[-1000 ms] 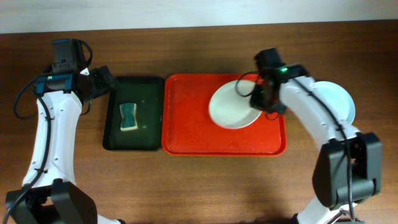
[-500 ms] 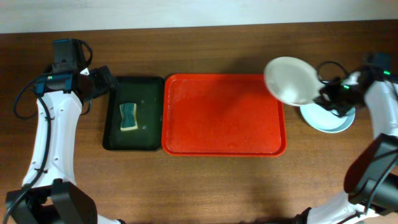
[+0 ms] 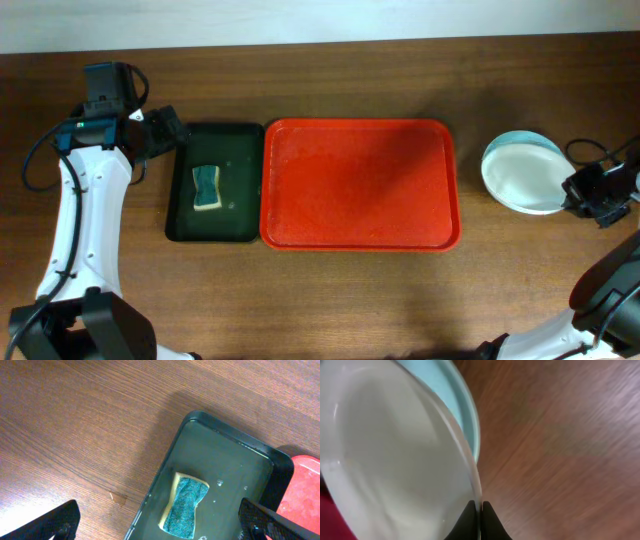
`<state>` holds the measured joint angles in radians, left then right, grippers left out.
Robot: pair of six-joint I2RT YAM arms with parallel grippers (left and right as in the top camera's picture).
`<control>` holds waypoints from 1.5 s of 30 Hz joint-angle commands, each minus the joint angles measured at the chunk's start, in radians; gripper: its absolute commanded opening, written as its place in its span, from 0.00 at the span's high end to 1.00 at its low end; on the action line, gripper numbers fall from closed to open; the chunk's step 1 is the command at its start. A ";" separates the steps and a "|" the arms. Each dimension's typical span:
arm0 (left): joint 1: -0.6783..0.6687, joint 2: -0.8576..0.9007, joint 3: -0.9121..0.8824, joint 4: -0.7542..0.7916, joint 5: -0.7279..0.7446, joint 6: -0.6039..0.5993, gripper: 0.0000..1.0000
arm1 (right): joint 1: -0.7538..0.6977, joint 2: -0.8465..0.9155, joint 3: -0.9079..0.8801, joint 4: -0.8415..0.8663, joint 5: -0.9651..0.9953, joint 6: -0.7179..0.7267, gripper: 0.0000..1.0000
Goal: Clean dirty plates on tray and stack at the side
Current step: 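Lower the white plate onto the light blue plate stack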
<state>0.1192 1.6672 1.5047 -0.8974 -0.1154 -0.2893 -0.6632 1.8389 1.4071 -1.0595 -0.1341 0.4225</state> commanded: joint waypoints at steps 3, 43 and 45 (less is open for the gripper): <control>0.002 0.004 0.003 -0.001 0.003 -0.013 0.00 | 0.001 -0.012 -0.040 0.039 0.120 -0.007 0.96; 0.002 0.004 0.003 -0.001 0.003 -0.013 0.01 | 0.002 -0.011 -0.128 0.145 -0.077 -0.031 0.75; 0.002 0.004 0.003 -0.001 0.003 -0.013 0.01 | 0.002 -0.011 -0.128 0.132 -0.087 -0.031 0.64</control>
<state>0.1192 1.6672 1.5047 -0.8970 -0.1154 -0.2893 -0.6632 1.8389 1.2854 -0.9150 -0.1936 0.4007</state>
